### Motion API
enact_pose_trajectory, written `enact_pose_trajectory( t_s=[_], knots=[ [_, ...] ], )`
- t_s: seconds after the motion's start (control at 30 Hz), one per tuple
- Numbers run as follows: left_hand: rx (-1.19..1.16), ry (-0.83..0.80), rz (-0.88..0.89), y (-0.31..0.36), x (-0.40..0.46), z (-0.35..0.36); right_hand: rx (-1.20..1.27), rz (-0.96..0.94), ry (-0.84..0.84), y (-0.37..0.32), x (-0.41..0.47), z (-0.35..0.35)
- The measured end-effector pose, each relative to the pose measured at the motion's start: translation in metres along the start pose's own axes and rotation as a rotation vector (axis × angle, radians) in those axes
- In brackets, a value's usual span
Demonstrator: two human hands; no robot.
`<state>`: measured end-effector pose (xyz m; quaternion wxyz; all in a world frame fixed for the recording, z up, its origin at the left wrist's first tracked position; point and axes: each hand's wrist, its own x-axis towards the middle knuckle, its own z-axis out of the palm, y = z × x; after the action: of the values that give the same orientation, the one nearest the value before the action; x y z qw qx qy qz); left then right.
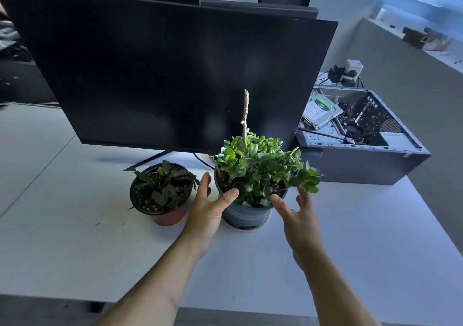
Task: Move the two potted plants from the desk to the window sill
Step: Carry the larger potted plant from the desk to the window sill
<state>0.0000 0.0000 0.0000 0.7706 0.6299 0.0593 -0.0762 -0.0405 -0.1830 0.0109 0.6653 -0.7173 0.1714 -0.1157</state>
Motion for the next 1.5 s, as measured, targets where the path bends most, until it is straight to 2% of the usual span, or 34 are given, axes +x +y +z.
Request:
enact_pose_trajectory(
  t_s=[0.07, 0.37, 0.57, 0.67, 0.9, 1.37, 1.5],
  knots=[
    [-0.012, 0.032, 0.017, -0.002, 0.003, 0.001, 0.001, 0.007, -0.004, 0.001, 0.003, 0.002],
    [-0.098, -0.042, -0.079, -0.024, 0.013, -0.006, 0.129, 0.102, -0.048, 0.019, 0.009, 0.003],
    [-0.145, -0.172, -0.213, -0.025, 0.017, -0.008, 0.234, 0.238, -0.12, 0.033, 0.014, 0.01],
    [-0.138, -0.256, -0.192, -0.028, 0.02, -0.006, 0.242, 0.263, -0.209, 0.041, 0.017, 0.013],
    [-0.111, -0.298, -0.14, -0.034, 0.026, -0.002, 0.281, 0.328, -0.411, 0.051, 0.024, 0.012],
    [-0.101, -0.273, -0.052, -0.033, 0.016, 0.005, 0.353, 0.312, -0.419, 0.044, 0.015, 0.005],
    [-0.09, -0.317, -0.024, -0.02, 0.007, 0.014, 0.367, 0.294, -0.383, 0.034, 0.005, -0.003]
  ],
)
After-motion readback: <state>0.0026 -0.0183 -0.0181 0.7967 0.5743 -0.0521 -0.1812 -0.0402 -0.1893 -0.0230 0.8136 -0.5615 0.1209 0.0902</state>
